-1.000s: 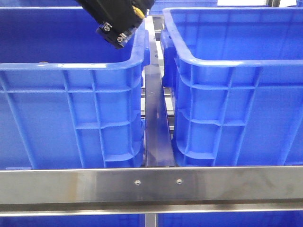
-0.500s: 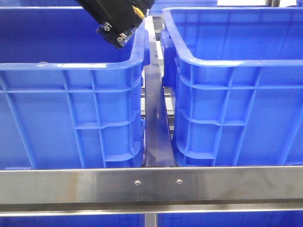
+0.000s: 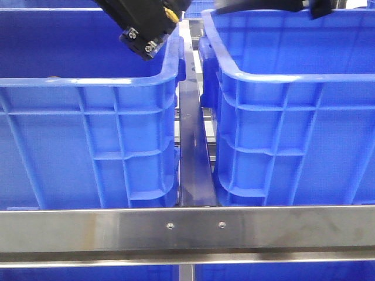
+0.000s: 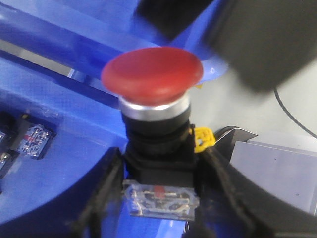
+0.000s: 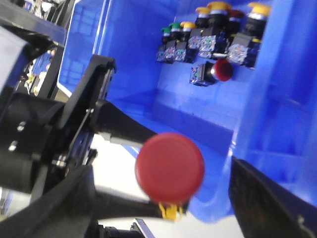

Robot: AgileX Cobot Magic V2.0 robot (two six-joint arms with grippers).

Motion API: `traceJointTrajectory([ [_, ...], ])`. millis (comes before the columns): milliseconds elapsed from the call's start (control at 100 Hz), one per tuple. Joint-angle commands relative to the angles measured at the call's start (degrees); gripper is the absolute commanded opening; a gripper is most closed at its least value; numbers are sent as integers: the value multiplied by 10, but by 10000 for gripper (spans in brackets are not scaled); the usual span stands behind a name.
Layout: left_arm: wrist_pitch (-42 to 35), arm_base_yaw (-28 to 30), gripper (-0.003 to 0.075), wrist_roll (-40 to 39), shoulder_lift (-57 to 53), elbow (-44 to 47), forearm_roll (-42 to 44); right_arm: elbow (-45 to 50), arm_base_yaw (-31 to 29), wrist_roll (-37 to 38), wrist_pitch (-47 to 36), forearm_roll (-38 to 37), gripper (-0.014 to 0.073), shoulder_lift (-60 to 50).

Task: Pick red and yellow buttons and place in box
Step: 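Bring the right gripper to the left gripper and grasp the red button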

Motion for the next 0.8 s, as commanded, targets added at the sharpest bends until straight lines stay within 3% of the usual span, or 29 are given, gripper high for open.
traceJointTrajectory([
  [0, -19, -5, 83, -1, -25, -15, -26, -32, 16, -10, 0, 35, 577, 6],
  [270, -19, -5, 83, -1, -25, -15, -26, -43, 30, -10, -6, 35, 545, 34],
  [480, -20, -5, 83, -1, -25, -15, -26, -43, 30, -10, -1, 35, 255, 35],
  [570, -20, -5, 83, -1, -25, -15, -26, -43, 30, -10, 7, 35, 188, 35],
  [660, -20, -5, 88, -1, -25, -15, -26, -43, 30, -10, 11, 35, 181, 35],
  [730, -20, -5, 131, -1, -25, -15, -26, -43, 30, -10, 11, 35, 181, 35],
  [790, -20, -5, 230, -1, -25, -15, -26, -43, 30, -10, 11, 35, 181, 35],
])
